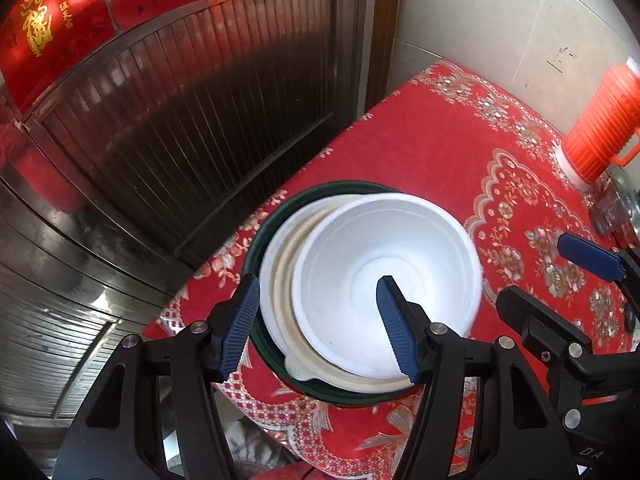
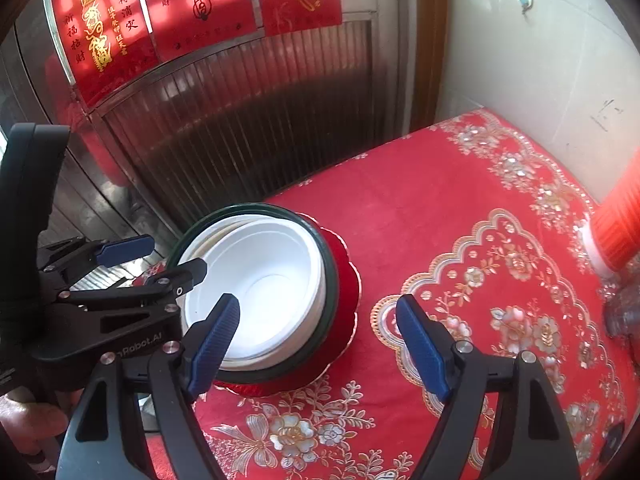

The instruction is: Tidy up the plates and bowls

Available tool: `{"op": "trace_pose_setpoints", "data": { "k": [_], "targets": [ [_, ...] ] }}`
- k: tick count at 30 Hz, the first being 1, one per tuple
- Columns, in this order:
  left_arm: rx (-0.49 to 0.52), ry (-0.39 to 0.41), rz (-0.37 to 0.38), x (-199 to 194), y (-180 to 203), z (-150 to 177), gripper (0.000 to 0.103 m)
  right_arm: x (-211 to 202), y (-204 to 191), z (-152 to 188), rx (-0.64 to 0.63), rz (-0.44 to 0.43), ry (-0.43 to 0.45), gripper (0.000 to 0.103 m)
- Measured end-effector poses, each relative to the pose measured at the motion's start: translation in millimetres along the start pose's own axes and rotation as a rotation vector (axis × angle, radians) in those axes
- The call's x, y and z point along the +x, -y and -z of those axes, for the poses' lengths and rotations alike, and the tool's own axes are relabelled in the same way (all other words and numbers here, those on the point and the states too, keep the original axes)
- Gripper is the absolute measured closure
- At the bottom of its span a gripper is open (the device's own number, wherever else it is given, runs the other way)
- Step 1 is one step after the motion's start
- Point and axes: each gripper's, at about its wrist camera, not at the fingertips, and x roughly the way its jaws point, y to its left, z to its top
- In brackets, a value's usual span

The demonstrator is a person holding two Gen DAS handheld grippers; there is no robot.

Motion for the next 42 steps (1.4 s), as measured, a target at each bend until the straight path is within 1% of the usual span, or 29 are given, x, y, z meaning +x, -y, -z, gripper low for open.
{"op": "trace_pose_setpoints", "data": {
  "k": [2, 5, 8, 11, 14, 19, 22, 24, 28, 32, 33, 35, 37, 40, 42],
  "targets": [
    [-0.009, -0.002, 0.02, -1, 2, 3, 0.042, -3, 3, 4, 0.017, 0.011, 0.014, 0.022],
    [-0.007, 0.013, -0.019, -5, 3, 7, 0.042, -8, 8, 9, 0.045, 0.052, 0.026, 0.022],
    [-0.027, 0.018, -0.019, -10, -2, 8, 0.042, -8, 14, 12, 0.093, 0.066, 0.019, 0.021],
    [-0.037, 0.035, -0.039, -13, -3, 9, 0.042, -5, 18, 10, 0.126, 0.073, 0.01, 0.021],
    [-0.041, 0.027, -0.028, -14, -3, 8, 0.042, -4, 15, 9, 0.115, 0.066, 0.009, 0.021],
    [-0.038, 0.025, -0.04, -14, -5, 7, 0.042, 0, 16, 10, 0.123, 0.047, -0.006, 0.021],
    [-0.039, 0.02, -0.061, -13, -9, 8, 0.042, 1, 17, 10, 0.123, 0.049, -0.008, 0.021],
    [-0.036, 0.001, -0.055, -11, -10, 9, 0.042, 1, 16, 10, 0.12, 0.045, -0.011, 0.021],
    [-0.038, -0.003, -0.062, -10, -14, 9, 0.042, 1, 12, 9, 0.109, 0.04, -0.013, 0.021],
    [-0.004, 0.029, -0.137, -14, -12, 9, 0.042, 2, 11, 9, 0.105, 0.035, -0.014, 0.021],
    [-0.005, 0.035, -0.137, -15, -13, 9, 0.042, 2, 11, 8, 0.104, 0.035, -0.013, 0.021],
    [-0.027, 0.026, -0.093, -14, -17, 10, 0.042, 2, 12, 8, 0.103, 0.035, -0.013, 0.021],
    [-0.029, 0.02, -0.069, -12, -18, 10, 0.042, 2, 12, 8, 0.108, 0.036, -0.013, 0.021],
    [-0.008, 0.031, -0.067, -13, -17, 11, 0.042, 1, 12, 7, 0.107, 0.035, -0.012, 0.021],
    [0.005, 0.03, -0.082, -12, -16, 11, 0.042, 1, 12, 7, 0.103, 0.035, -0.009, 0.021]
  ]
}}
